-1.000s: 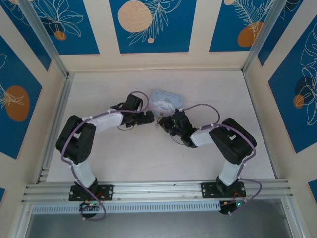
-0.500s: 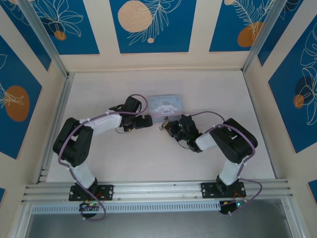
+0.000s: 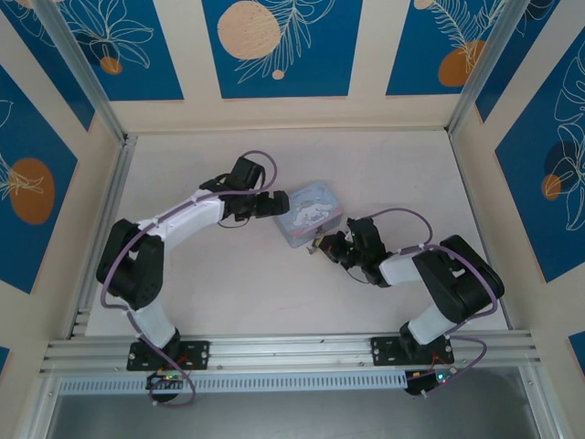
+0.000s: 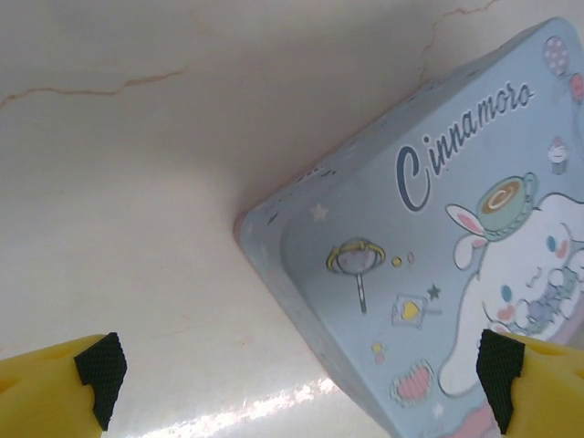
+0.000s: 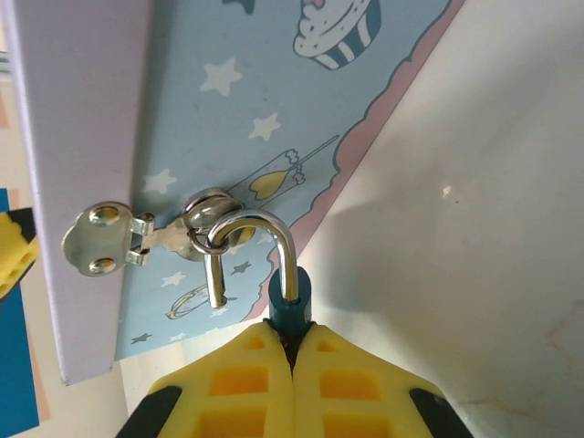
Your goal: Unlock a padlock with a key
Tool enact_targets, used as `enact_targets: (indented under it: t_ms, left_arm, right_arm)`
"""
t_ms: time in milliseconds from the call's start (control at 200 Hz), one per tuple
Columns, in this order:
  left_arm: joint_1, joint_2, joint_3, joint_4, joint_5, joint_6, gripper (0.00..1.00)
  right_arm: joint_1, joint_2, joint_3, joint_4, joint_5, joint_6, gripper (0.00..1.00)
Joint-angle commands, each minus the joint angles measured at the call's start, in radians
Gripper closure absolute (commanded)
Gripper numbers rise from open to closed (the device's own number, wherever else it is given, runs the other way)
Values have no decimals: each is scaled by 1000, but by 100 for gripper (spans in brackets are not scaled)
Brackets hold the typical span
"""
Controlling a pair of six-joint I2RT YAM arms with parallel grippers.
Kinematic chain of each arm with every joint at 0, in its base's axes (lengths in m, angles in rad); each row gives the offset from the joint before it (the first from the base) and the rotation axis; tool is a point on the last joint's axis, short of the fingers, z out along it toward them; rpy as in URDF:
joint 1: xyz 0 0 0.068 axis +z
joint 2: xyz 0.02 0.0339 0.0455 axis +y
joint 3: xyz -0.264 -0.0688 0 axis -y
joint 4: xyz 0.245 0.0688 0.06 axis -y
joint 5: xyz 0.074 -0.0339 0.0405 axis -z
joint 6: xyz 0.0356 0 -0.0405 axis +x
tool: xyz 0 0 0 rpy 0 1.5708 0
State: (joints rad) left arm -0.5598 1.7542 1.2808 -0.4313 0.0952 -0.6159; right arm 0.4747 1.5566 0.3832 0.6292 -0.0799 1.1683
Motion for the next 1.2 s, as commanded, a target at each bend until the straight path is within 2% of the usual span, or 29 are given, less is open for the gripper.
enact_targets:
  t_ms: [0,375,630,750,990,1195]
  left_arm:
    - [-38,60,17,-40,-28,32,0]
    - [-100,82,-74,-31,-120,32,0]
    - [-109,103,-112,-12,-115,18,0]
    - [-110,112,-118,-10,-113,17,0]
    - [-109,131,-117,-6,-101,10,1]
    - [-109,131,-89,-17,-95,8,0]
  right_arm:
    - [-9,-13,-19,-62,-27,-32,100]
    - [-26,12,-7,0,-6,57,100]
    - [-74,21,32,13,55,95,100]
    - [-118,34,64,14,39,83,100]
    - [-219,33,177,-172,-99,-69,100]
    - [-284,-73,117,-266,-132,-111,100]
